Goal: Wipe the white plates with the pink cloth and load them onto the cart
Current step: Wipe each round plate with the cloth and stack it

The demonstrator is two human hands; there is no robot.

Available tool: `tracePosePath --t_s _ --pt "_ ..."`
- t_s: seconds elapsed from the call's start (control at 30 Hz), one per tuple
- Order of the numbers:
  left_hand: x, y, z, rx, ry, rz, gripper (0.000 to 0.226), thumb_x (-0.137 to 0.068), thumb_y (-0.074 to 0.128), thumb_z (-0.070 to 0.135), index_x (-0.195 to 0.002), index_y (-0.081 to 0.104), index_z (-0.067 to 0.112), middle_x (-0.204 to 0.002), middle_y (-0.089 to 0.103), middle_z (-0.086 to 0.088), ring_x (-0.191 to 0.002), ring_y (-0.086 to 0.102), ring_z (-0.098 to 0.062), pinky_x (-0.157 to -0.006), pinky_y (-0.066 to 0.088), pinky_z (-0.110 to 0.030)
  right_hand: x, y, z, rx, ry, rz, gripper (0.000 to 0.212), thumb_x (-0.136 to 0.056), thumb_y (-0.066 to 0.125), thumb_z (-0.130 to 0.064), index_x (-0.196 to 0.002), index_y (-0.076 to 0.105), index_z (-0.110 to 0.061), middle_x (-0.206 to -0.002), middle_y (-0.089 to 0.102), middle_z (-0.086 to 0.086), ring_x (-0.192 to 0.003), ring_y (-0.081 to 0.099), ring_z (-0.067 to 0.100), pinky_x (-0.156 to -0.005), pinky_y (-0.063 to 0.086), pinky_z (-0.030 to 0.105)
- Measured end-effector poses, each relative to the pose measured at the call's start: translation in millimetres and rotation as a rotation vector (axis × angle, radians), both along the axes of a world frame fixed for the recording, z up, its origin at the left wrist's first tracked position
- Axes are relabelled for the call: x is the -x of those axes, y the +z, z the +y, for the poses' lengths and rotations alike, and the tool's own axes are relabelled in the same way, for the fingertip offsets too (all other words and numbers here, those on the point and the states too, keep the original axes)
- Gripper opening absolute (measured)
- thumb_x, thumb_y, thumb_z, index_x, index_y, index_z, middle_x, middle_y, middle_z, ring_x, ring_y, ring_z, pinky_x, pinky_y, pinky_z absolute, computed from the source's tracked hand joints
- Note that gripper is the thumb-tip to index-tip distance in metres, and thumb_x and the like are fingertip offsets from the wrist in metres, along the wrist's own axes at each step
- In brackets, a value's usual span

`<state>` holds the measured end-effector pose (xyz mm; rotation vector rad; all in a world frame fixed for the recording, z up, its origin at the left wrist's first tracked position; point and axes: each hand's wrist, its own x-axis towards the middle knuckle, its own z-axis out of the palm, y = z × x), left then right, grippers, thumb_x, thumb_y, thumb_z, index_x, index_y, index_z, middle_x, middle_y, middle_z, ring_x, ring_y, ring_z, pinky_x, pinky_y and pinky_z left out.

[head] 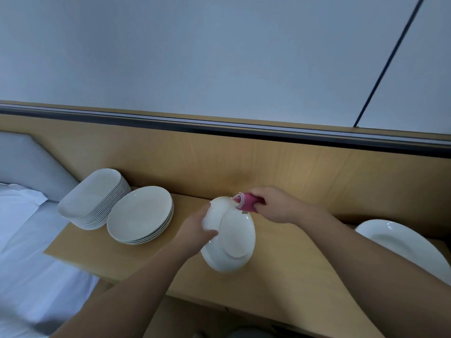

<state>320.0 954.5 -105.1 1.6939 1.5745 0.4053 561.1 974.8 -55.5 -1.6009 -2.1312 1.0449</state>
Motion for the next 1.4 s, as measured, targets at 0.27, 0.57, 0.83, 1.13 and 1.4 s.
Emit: tracePosePath --t_s 0.27,0.57,0.83,1.13,1.4 --pt "35 -27 7 0.098 -0.026 -0.066 0.072 -0.083 0.073 0.024 -0.144 0.037 0.016 -0.137 0.051 -0.006 -0.122 0.048 -0.022 -0.089 0.036 -0.021 68 -24 39 0.178 -0.015 -0.058 0.029 -0.095 0.041 -0.005 -0.099 0.051 -0.031 -0.092 0.057 -0.024 -0.083 0.06 0.0 -0.064 0.05 0.015" --pt "54 -49 15 0.168 -0.074 -0.048 0.07 -0.081 0.074 0.037 -0.141 0.041 0.02 -0.135 0.052 -0.001 -0.124 0.049 -0.02 -0.106 0.042 -0.036 91 -91 45 0.071 -0.062 -0.356 0.029 -0.096 0.044 -0.025 -0.125 0.045 -0.024 -0.117 0.06 0.008 -0.091 0.06 0.022 -0.081 0.051 0.038" --pt "49 -50 18 0.173 -0.105 -0.028 0.063 -0.083 0.071 0.032 -0.14 0.045 0.025 -0.13 0.053 -0.001 -0.119 0.049 -0.019 -0.102 0.046 -0.036 90 -111 37 0.005 0.051 -0.451 0.043 -0.089 0.059 -0.033 -0.128 0.047 -0.02 -0.119 0.044 0.004 -0.106 0.047 0.024 -0.087 0.047 0.037" --pt "44 -57 17 0.195 -0.08 0.059 0.063 -0.081 0.073 0.034 -0.139 0.049 0.028 -0.128 0.05 -0.001 -0.112 0.051 -0.02 -0.101 0.047 -0.034 102 -110 60 -0.225 0.211 -0.341 0.04 -0.086 0.051 -0.002 -0.115 0.059 -0.027 -0.105 0.058 -0.009 -0.096 0.053 0.015 -0.08 0.046 0.032" --pt "49 -67 17 0.25 -0.02 0.011 0.068 -0.08 0.076 0.033 -0.141 0.046 0.029 -0.128 0.049 0.0 -0.116 0.048 -0.021 -0.104 0.045 -0.039 82 -122 65 -0.033 0.173 -0.278 0.036 -0.092 0.045 0.0 -0.114 0.061 -0.023 -0.103 0.052 -0.009 -0.095 0.054 0.014 -0.08 0.049 0.033"
